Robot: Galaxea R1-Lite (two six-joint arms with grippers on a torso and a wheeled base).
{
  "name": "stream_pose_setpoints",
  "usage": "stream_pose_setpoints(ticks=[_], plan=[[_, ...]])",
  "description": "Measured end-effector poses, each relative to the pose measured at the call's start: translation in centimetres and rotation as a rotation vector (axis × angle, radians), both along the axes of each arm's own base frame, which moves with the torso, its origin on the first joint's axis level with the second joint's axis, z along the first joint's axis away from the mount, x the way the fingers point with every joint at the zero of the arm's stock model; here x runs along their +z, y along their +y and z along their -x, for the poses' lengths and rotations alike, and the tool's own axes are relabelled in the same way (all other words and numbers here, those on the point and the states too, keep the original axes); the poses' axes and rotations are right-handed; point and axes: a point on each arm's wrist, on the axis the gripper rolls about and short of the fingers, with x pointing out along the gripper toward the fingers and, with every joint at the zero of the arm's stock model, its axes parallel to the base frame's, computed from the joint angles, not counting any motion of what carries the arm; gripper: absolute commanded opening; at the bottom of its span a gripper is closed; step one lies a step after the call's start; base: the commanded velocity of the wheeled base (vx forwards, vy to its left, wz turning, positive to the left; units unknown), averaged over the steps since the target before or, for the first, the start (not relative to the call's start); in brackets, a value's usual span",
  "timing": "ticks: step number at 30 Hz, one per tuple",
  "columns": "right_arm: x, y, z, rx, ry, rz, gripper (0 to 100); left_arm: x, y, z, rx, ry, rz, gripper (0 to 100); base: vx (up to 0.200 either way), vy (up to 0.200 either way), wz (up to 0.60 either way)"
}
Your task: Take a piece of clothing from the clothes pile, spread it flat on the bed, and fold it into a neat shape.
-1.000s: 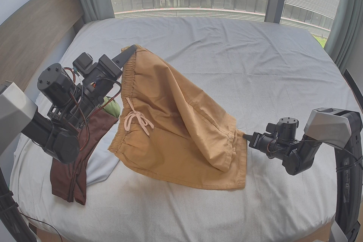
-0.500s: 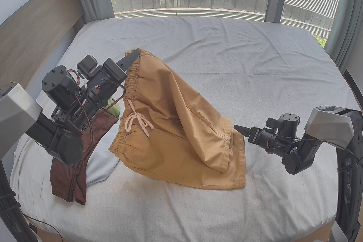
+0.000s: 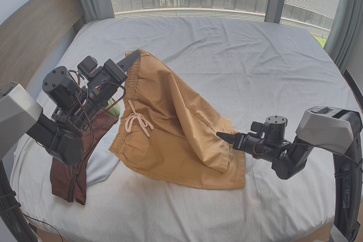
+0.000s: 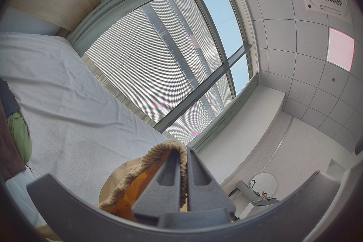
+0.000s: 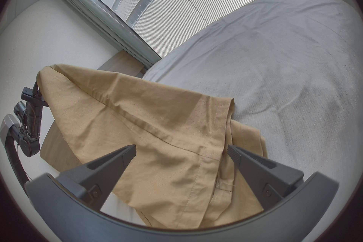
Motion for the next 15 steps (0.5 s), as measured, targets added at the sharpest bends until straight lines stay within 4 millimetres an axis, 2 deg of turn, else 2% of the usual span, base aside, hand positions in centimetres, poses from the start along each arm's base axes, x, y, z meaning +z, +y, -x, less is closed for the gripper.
stream_pose_setpoints(ticks=[15], plan=[[-2.7, 0.9, -0.4, 0.011, 0.054, -0.003, 100, 0.0, 0.0, 0.0, 0.000, -0.001, -0.001, 0, 0.000, 0.000, 0.00]])
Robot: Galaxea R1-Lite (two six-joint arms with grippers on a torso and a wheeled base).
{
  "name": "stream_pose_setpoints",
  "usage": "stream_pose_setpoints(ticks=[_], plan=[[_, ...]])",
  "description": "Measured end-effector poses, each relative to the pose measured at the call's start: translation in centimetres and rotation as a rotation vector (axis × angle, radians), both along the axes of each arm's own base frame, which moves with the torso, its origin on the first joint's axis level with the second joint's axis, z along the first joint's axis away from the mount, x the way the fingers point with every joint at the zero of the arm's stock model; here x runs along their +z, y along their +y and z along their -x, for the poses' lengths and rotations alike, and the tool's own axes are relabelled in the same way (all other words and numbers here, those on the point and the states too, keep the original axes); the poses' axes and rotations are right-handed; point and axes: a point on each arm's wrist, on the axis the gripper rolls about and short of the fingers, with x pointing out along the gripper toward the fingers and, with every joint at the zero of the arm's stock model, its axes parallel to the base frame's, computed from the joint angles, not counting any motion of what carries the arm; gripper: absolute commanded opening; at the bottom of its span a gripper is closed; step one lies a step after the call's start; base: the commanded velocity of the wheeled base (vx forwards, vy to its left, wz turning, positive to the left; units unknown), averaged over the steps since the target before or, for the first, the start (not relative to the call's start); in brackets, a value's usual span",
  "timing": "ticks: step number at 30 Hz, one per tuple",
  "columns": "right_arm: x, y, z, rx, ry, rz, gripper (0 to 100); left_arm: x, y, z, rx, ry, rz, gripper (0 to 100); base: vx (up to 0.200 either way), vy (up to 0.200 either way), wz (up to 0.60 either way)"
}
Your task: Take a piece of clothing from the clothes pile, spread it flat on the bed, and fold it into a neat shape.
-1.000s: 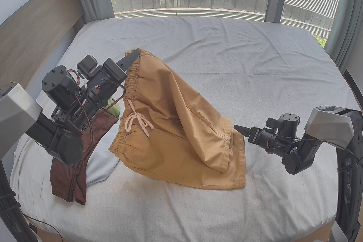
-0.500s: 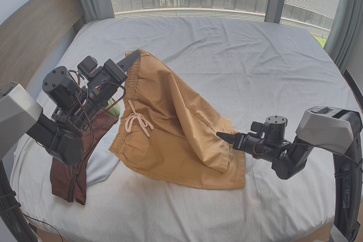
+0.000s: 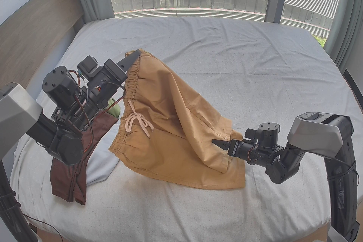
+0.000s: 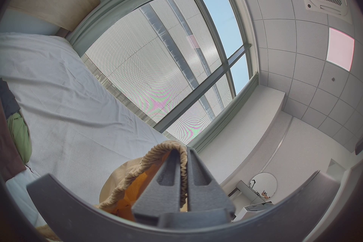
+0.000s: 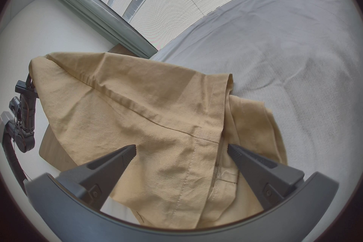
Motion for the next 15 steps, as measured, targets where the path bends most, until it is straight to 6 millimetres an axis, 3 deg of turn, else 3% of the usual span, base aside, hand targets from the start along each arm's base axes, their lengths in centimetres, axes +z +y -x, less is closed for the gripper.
stream_pose_setpoints(ticks=[15], plan=[[1.3, 1.3, 0.0, 0.020, -0.026, -0.233, 100, -0.4, 0.1, -0.2, 0.006, 0.010, -0.004, 0, 0.000, 0.000, 0.00]])
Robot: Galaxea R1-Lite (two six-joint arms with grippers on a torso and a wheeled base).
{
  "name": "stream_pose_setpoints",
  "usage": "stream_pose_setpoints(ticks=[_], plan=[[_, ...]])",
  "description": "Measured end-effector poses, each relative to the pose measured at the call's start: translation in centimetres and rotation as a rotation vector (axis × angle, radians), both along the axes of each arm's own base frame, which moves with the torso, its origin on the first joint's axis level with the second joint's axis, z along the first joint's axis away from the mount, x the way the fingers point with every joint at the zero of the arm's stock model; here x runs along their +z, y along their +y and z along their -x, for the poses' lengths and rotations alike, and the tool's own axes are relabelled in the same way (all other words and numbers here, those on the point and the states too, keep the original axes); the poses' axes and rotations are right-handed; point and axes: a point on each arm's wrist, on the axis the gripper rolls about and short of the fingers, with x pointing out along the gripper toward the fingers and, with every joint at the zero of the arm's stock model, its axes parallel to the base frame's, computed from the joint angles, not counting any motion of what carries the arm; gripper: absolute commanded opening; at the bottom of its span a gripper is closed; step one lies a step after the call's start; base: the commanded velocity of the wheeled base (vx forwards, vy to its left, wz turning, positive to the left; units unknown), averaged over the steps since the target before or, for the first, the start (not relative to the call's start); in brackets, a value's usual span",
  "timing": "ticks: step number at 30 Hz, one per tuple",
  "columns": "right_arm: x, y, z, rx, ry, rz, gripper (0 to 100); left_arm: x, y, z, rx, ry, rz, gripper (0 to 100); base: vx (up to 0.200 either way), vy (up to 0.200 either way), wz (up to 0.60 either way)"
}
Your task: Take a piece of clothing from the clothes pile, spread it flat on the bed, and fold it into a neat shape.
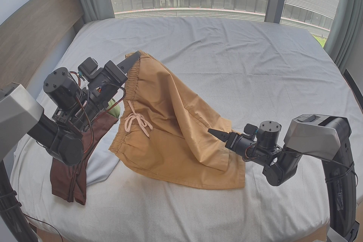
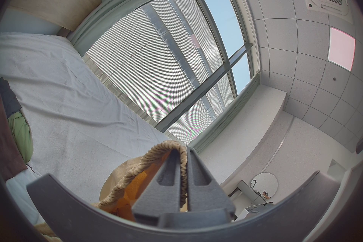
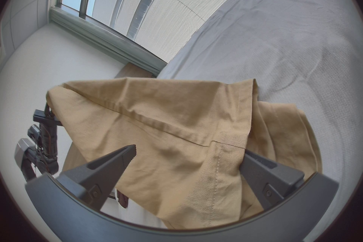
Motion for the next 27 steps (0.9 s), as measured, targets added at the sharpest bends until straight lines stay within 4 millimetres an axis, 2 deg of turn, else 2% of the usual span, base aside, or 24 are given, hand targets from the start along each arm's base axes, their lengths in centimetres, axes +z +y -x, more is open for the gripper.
stream_pose_setpoints(ticks=[15, 26, 27], plan=[[0.5, -1.1, -0.2, 0.038, 0.002, -0.078, 100, -0.5, -0.1, -0.2, 0.002, 0.012, -0.003, 0, 0.000, 0.000, 0.00], [-0.8, -0.7, -1.6, 0.046, 0.013, -0.085, 100, -0.4, -0.2, -0.1, -0.004, 0.010, -0.003, 0, 0.000, 0.000, 0.00], [-0.8, -0.6, -1.7, 0.046, 0.011, -0.086, 0, -0.4, -0.2, -0.1, -0.004, 0.010, -0.002, 0, 0.000, 0.000, 0.00]])
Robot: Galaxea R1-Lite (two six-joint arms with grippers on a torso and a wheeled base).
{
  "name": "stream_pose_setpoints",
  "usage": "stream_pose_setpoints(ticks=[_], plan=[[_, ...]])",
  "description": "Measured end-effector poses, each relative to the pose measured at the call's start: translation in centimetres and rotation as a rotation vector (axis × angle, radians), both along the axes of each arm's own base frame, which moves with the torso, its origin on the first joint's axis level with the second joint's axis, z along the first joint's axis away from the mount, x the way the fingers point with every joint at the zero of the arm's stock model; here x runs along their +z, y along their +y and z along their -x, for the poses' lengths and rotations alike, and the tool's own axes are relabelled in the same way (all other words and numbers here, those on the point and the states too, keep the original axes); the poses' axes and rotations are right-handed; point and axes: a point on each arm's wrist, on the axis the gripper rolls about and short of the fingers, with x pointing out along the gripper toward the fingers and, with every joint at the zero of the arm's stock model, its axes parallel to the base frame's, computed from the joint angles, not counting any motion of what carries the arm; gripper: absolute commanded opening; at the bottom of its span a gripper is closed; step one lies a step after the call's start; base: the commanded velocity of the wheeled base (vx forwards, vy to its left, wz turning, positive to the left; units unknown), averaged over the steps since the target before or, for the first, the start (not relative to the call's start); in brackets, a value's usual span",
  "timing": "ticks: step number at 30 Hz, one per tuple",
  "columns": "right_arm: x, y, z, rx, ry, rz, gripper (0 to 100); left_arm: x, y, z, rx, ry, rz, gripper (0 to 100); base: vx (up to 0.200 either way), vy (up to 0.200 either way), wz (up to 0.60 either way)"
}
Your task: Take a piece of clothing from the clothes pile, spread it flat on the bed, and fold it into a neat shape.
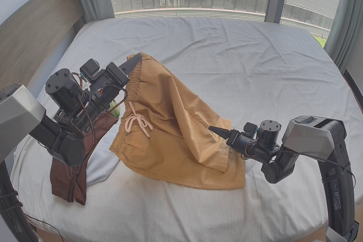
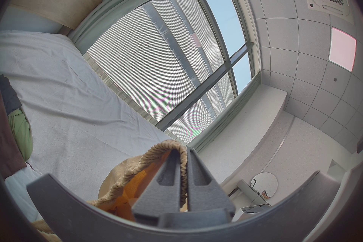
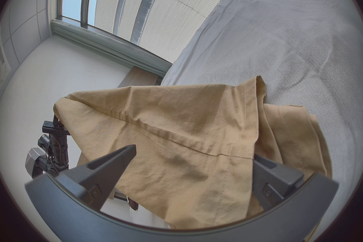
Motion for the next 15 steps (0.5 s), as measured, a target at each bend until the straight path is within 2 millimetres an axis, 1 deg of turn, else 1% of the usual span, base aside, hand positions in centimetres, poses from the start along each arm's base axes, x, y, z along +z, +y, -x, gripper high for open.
stream_pose_setpoints(ticks=[10, 13, 15], plan=[[-0.39, 0.28, -0.18, 0.004, -0.008, -0.004, 0, 0.04, 0.00, 0.00, 0.000, -0.001, 0.000, 0, 0.000, 0.000, 0.00], [-0.32, 0.24, -0.12, 0.004, -0.012, -0.005, 0, 0.10, 0.06, -0.05, 0.001, -0.004, 0.001, 0, 0.000, 0.000, 0.00], [0.08, 0.10, -0.06, 0.000, -0.024, -0.009, 0, 0.16, 0.12, -0.08, 0.003, -0.005, 0.003, 0, 0.000, 0.000, 0.00]])
